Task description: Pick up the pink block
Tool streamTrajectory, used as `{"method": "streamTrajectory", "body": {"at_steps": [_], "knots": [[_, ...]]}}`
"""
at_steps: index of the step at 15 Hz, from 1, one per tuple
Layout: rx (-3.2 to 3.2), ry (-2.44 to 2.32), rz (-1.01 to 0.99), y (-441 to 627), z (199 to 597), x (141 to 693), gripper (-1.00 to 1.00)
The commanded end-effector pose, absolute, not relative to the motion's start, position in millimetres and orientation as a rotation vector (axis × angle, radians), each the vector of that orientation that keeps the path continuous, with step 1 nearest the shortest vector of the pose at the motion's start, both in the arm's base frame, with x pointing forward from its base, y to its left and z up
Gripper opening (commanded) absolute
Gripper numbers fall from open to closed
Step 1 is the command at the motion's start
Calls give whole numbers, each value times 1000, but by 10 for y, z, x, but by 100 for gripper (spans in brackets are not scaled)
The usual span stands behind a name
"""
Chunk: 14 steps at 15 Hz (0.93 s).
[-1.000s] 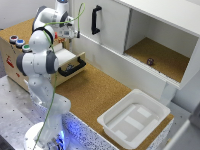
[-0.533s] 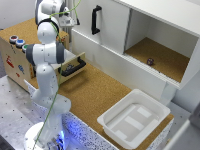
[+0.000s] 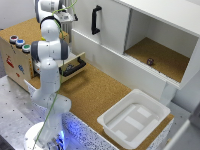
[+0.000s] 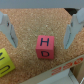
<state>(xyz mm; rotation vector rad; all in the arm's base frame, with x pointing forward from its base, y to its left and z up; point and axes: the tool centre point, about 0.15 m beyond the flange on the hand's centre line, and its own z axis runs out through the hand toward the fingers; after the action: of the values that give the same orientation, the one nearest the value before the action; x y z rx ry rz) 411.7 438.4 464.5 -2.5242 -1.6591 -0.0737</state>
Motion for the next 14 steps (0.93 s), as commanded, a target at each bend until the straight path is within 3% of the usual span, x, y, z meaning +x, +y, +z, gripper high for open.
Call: {"method": "streamTrajectory", "body": {"at_steps": [1, 5, 6, 14], "knots": [[-2602, -1669, 73, 4636, 4477, 4408, 100], [-2626, -1654, 108, 4633, 4398, 4374, 100], [-2629, -1648, 117, 4632, 4379, 4359, -100], [-2679, -1654, 179, 4683, 4329, 4243, -100]]}}
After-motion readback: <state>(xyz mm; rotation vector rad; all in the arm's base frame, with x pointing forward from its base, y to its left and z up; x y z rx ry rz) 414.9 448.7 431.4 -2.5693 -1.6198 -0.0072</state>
